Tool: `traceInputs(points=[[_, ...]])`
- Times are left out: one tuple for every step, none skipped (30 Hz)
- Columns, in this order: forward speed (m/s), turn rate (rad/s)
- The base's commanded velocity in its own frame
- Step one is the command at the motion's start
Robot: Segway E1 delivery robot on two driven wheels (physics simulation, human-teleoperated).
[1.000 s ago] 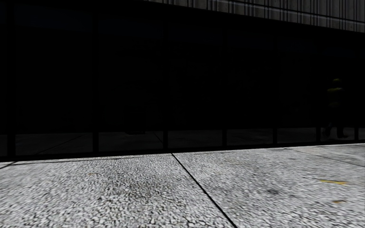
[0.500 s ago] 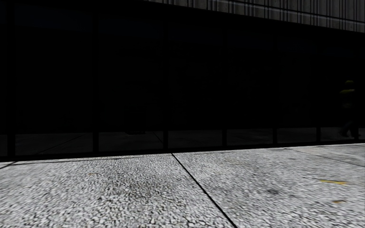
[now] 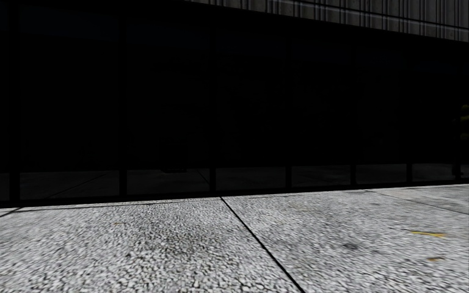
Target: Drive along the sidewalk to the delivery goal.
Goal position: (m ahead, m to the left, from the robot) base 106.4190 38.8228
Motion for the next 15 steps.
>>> traceInputs(points=[[0.00, 0.03], [0.00, 0.03], [0.00, 0.14], [0.00, 0.21], [0.00, 0.25], [0.00, 0.25], [0.00, 0.26], [0.00, 0.26], [0.00, 0.26], [0.00, 0.27], [0.00, 0.27], [0.00, 0.42], [0.00, 0.42], [0.00, 0.42], [0.00, 0.42]])
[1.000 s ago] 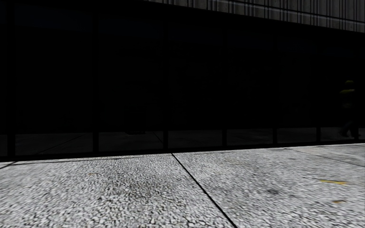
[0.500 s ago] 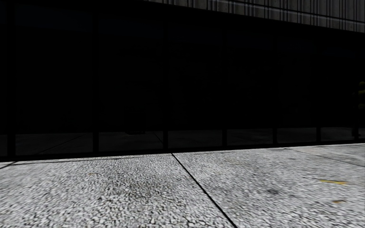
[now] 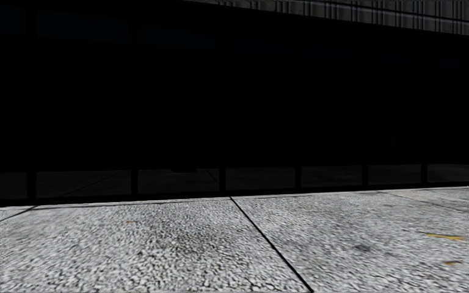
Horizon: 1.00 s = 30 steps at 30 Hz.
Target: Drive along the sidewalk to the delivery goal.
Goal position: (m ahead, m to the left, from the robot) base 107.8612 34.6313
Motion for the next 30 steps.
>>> traceInputs(points=[[0.00, 0.42], [0.00, 0.42], [0.00, 0.42], [0.00, 0.42], [0.00, 0.42], [0.00, 0.42], [0.00, 0.42], [0.00, 0.43], [0.00, 0.47], [0.00, 0.52], [0.00, 0.52], [0.00, 0.54], [0.00, 0.54], [0.00, 0.54], [0.00, 0.54], [0.00, 0.54], [0.00, 0.54], [0.00, 0.54], [0.00, 0.54], [0.00, 0.54], [0.00, 0.54], [0.00, 0.54], [0.00, 0.54], [0.00, 0.54], [0.00, 0.54], [0.00, 0.54], [0.00, 0.54], [0.00, 0.54], [0.00, 0.54], [0.00, 0.54]])
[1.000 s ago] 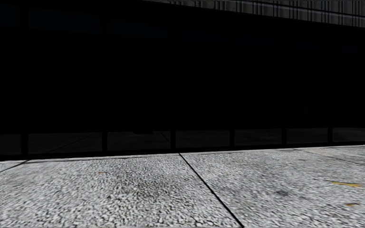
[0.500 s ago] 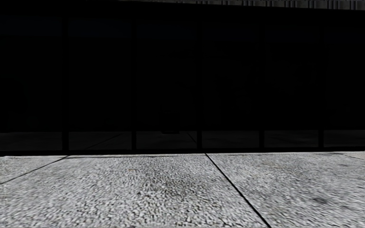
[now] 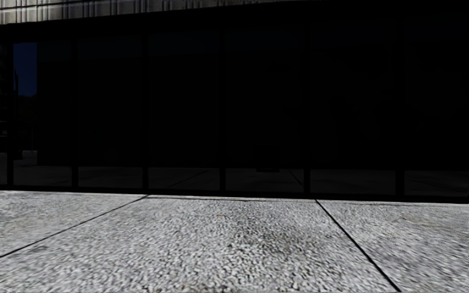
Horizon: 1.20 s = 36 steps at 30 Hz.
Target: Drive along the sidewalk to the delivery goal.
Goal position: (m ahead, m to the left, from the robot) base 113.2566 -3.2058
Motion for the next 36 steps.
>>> traceInputs(points=[[0.00, 0.54], [0.00, 0.54], [0.00, 0.54], [0.00, 0.54], [0.00, 0.54], [0.00, 0.54], [0.00, 0.54], [0.00, 0.54], [0.00, 0.54], [0.00, 0.54], [0.00, 0.54], [0.00, 0.54], [0.00, 0.54], [0.00, 0.54], [0.00, 0.54], [0.00, 0.54], [0.00, 0.54], [0.00, 0.54], [0.00, 0.54], [0.00, 0.54], [0.00, 0.54], [0.00, 0.54], [0.00, 0.54], [0.00, 0.54], [0.00, 0.54], [0.00, 0.54], [0.00, 0.54], [0.00, 0.54], [0.00, 0.54], [0.00, 0.54], [0.00, 0.54], [0.00, 0.54], [0.00, 0.54], [0.00, 0.54], [0.00, 0.54], [0.00, 0.54]])
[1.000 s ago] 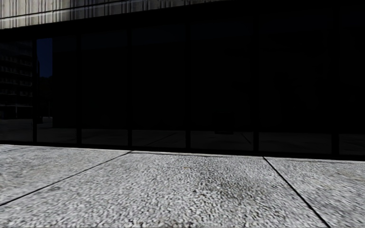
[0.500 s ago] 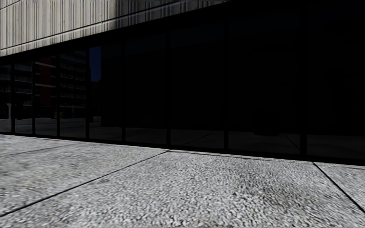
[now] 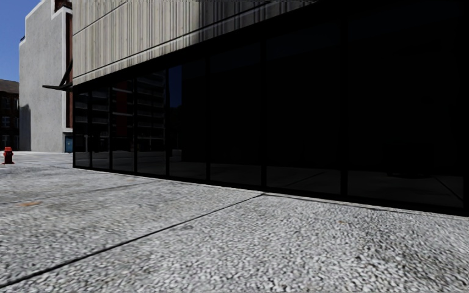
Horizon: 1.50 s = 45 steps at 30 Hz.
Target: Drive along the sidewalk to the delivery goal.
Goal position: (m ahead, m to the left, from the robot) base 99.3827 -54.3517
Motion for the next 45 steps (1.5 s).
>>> traceInputs(points=[[0.00, 0.54], [0.00, 0.54], [0.00, 0.52], [0.00, 0.50], [0.00, 0.43], [0.00, 0.43], [0.00, 0.34], [0.49, 0.31], [0.70, 0.30], [0.70, 0.30], [0.91, 0.30], [1.05, 0.28], [1.38, 0.27], [1.38, 0.27], [1.63, 0.27], [1.85, 0.27], [1.85, 0.27], [2.00, 0.27], [2.00, 0.27], [2.00, 0.27], [2.00, 0.27], [2.00, 0.27], [2.00, 0.27], [2.00, 0.27], [2.00, 0.27], [2.00, 0.27], [2.00, 0.27], [2.00, 0.27], [2.00, 0.27], [2.00, 0.27], [2.00, 0.27], [2.00, 0.27], [2.00, 0.27], [2.00, 0.27], [2.00, 0.27], [2.00, 0.27], [2.00, 0.27], [2.00, 0.27], [2.00, 0.27], [2.00, 0.27], [2.00, 0.27], [2.00, 0.30], [2.00, 0.34], [2.00, 0.34], [2.00, 0.38]])
